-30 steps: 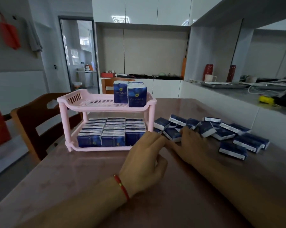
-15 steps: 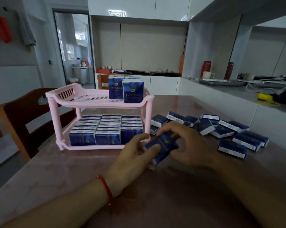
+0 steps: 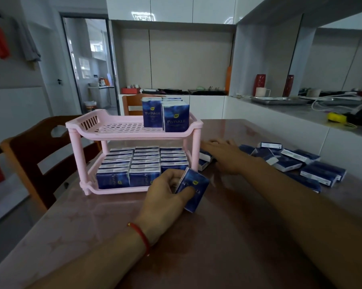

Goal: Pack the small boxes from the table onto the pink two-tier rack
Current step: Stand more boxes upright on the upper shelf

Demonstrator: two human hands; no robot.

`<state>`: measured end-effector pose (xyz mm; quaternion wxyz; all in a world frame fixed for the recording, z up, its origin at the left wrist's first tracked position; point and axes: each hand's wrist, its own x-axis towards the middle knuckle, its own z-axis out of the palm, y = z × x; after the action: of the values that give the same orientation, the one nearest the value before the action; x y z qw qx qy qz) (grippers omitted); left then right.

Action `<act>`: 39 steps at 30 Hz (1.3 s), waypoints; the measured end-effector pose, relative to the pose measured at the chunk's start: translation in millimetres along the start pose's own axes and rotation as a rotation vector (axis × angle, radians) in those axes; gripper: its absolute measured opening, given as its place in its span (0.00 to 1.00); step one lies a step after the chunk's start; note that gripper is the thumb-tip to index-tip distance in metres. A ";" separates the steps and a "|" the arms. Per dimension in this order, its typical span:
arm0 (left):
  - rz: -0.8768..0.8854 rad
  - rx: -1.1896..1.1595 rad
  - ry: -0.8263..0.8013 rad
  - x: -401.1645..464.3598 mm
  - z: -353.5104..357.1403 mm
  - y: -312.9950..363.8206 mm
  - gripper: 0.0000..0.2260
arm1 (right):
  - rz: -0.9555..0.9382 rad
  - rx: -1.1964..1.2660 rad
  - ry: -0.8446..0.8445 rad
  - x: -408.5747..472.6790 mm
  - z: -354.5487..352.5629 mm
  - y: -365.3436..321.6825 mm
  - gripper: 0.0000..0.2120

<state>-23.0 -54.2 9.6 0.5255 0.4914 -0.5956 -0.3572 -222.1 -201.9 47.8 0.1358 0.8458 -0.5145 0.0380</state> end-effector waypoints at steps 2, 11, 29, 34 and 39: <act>0.026 0.004 0.008 1.4 -2.2 -2.8 0.11 | -0.008 -0.006 -0.017 10.7 3.3 -4.1 0.36; 0.170 0.032 0.002 1.1 -6.3 -0.6 0.12 | 0.038 0.469 0.318 -46.5 -13.2 12.5 0.27; 0.087 -0.074 -0.270 2.1 -4.2 -3.3 0.23 | -0.005 0.528 0.318 -106.7 -31.9 -68.8 0.36; 0.056 -0.052 -0.336 2.9 -7.0 -5.9 0.22 | -0.127 0.763 0.246 -116.8 -28.6 -50.8 0.20; 0.106 0.143 -0.421 5.4 -18.1 -0.5 0.25 | -0.089 0.843 0.307 -111.4 -24.6 -64.9 0.27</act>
<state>-5.0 -57.9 14.1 0.3713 0.4102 -0.7409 -0.3807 -215.2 -71.3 36.3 -0.1444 0.8331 -0.3909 0.3636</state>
